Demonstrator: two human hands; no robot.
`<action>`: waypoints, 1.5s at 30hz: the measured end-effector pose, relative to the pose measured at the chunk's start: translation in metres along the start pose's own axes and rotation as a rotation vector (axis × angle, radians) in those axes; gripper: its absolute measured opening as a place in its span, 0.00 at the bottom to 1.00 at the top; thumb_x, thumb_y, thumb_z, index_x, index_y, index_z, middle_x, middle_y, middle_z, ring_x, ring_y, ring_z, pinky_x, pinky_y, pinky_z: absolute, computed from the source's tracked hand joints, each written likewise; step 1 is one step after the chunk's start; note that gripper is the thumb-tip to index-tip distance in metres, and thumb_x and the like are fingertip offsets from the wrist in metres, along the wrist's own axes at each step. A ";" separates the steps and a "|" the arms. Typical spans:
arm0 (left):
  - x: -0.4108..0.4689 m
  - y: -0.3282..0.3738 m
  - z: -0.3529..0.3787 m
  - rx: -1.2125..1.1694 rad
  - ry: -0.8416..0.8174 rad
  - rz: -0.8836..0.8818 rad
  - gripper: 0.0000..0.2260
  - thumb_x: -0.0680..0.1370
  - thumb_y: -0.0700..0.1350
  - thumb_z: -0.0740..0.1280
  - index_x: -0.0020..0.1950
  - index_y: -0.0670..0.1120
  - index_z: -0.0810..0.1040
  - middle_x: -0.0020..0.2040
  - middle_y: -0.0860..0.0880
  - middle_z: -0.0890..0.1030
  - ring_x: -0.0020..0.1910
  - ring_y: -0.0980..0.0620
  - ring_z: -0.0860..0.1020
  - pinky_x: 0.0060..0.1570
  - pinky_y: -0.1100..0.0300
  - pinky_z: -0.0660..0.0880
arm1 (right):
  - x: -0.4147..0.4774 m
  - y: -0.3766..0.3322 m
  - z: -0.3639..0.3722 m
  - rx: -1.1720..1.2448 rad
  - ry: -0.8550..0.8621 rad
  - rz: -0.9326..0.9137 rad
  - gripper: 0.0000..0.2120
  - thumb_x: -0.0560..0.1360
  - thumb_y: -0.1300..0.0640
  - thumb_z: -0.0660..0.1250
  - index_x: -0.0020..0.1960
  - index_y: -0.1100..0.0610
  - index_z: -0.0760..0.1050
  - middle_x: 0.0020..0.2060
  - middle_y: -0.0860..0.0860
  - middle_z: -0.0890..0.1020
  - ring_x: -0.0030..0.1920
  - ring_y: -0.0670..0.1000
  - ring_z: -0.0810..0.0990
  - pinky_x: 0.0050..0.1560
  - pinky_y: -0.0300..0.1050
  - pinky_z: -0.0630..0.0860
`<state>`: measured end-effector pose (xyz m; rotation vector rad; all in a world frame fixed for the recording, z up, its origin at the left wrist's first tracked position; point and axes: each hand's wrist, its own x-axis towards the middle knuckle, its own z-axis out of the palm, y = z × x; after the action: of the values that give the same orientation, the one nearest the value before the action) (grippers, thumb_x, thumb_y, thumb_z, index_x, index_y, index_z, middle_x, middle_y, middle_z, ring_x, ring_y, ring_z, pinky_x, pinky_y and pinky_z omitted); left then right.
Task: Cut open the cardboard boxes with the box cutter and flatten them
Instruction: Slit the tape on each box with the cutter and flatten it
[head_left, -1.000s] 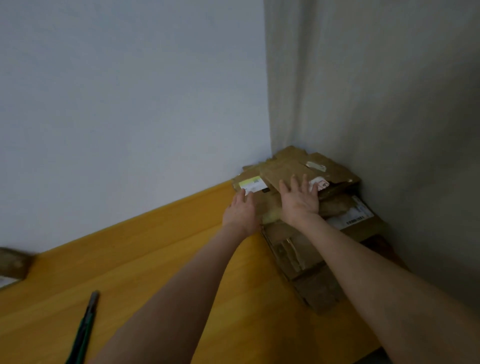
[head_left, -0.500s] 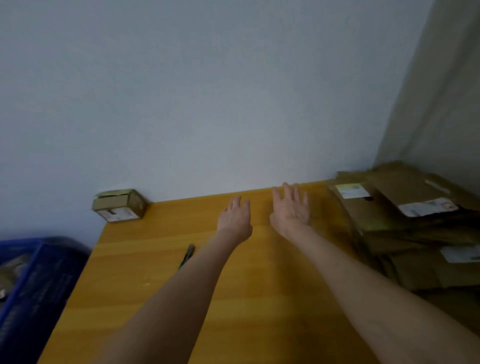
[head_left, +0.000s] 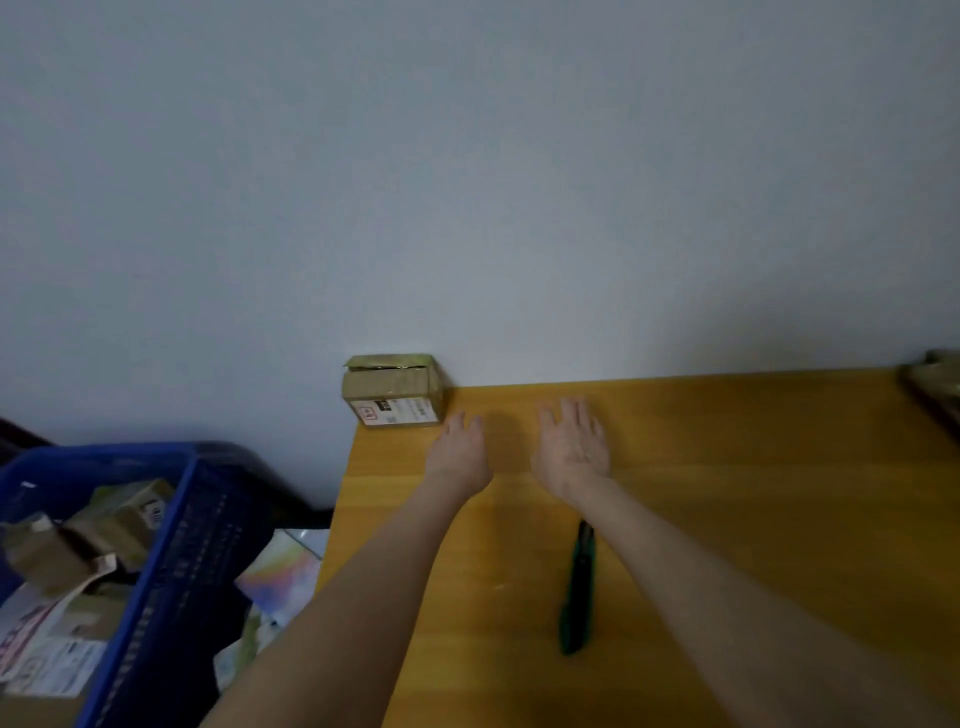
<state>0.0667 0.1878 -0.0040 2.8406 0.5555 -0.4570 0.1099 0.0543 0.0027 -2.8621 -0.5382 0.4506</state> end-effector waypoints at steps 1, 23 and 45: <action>0.007 -0.020 -0.002 -0.022 -0.002 -0.018 0.30 0.79 0.43 0.65 0.77 0.43 0.55 0.78 0.42 0.52 0.75 0.42 0.59 0.69 0.49 0.65 | 0.005 -0.017 0.008 0.015 -0.022 0.005 0.30 0.79 0.56 0.58 0.78 0.53 0.51 0.78 0.54 0.49 0.78 0.57 0.45 0.76 0.52 0.49; 0.094 -0.172 -0.010 -0.718 0.087 -0.199 0.36 0.69 0.55 0.73 0.73 0.49 0.63 0.62 0.46 0.72 0.56 0.47 0.76 0.58 0.46 0.76 | 0.099 -0.121 0.054 1.053 -0.152 0.251 0.26 0.74 0.67 0.69 0.70 0.61 0.67 0.63 0.56 0.77 0.60 0.54 0.77 0.49 0.39 0.74; -0.036 -0.097 -0.023 -1.266 -0.458 -0.563 0.21 0.76 0.59 0.64 0.50 0.40 0.77 0.41 0.42 0.80 0.39 0.43 0.81 0.35 0.51 0.79 | -0.053 -0.023 0.026 1.310 -0.328 0.060 0.53 0.61 0.48 0.79 0.76 0.38 0.51 0.68 0.45 0.71 0.63 0.53 0.75 0.58 0.58 0.78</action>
<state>0.0023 0.2699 0.0156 1.3174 1.0421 -0.5377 0.0474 0.0587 -0.0022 -1.5510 -0.0862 0.8662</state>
